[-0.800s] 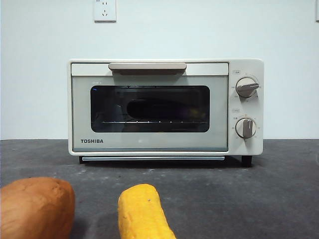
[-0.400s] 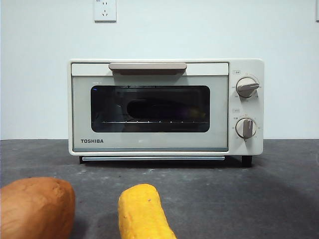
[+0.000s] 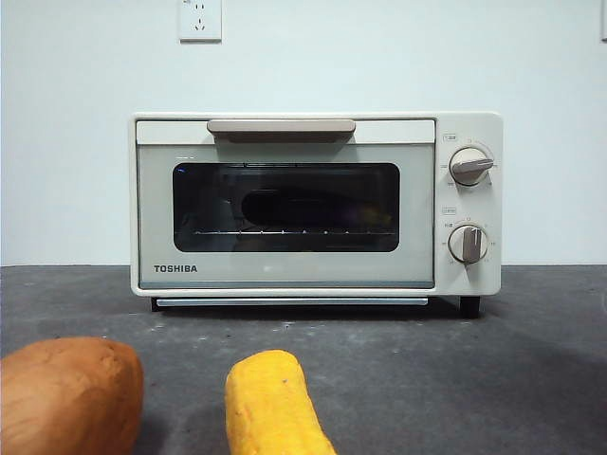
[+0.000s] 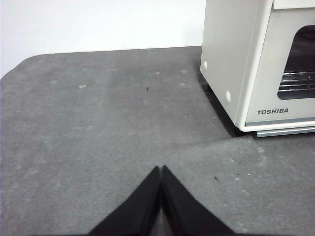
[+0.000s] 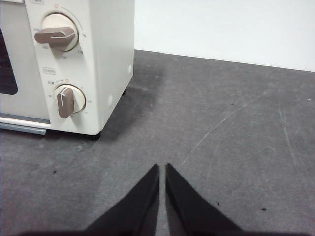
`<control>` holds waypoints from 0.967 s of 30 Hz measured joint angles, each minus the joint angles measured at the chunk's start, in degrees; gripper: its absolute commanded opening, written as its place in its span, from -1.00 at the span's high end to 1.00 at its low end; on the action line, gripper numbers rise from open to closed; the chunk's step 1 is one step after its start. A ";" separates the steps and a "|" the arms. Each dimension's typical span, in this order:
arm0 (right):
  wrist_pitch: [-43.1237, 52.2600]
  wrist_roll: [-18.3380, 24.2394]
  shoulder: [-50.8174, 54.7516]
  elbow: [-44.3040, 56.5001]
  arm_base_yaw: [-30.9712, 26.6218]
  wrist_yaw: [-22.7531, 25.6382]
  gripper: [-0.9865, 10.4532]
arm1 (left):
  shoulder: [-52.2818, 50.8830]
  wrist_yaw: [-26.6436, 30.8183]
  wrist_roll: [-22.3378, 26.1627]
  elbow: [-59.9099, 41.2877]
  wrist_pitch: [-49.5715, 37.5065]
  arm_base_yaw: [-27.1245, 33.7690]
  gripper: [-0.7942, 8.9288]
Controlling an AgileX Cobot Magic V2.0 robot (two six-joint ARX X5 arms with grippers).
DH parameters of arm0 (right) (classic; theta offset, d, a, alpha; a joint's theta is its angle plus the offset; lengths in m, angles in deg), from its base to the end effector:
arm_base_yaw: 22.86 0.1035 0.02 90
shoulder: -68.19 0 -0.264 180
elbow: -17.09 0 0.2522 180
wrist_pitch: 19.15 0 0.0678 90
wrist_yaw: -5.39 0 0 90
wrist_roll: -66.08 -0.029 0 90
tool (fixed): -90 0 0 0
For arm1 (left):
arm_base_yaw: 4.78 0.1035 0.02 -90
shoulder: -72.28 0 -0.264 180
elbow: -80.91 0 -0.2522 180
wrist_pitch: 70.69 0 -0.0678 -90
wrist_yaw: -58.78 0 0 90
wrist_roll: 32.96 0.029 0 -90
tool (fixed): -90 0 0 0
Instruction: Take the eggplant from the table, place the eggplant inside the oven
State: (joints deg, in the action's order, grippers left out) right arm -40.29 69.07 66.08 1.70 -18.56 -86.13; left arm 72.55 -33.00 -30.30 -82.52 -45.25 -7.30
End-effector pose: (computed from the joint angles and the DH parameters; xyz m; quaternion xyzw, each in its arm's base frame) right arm 0.0972 0.0081 0.1579 -0.0277 0.0672 0.0524 0.9960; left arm 0.0935 -0.0050 0.1602 0.0236 0.0788 -0.0392 0.9958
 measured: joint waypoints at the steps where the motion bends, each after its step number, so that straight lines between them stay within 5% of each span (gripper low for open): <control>1: 0.17 -0.07 0.00 0.00 0.00 0.02 0.82 | 0.00 0.00 0.00 0.00 0.00 0.00 0.82; 29: 0.79 -0.28 0.00 0.72 0.02 0.00 0.82 | 0.00 0.00 0.00 0.00 0.00 0.00 0.82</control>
State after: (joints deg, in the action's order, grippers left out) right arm -39.50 68.78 66.08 2.42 -18.54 -86.13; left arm 72.55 -33.00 -30.30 -82.52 -45.25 -7.30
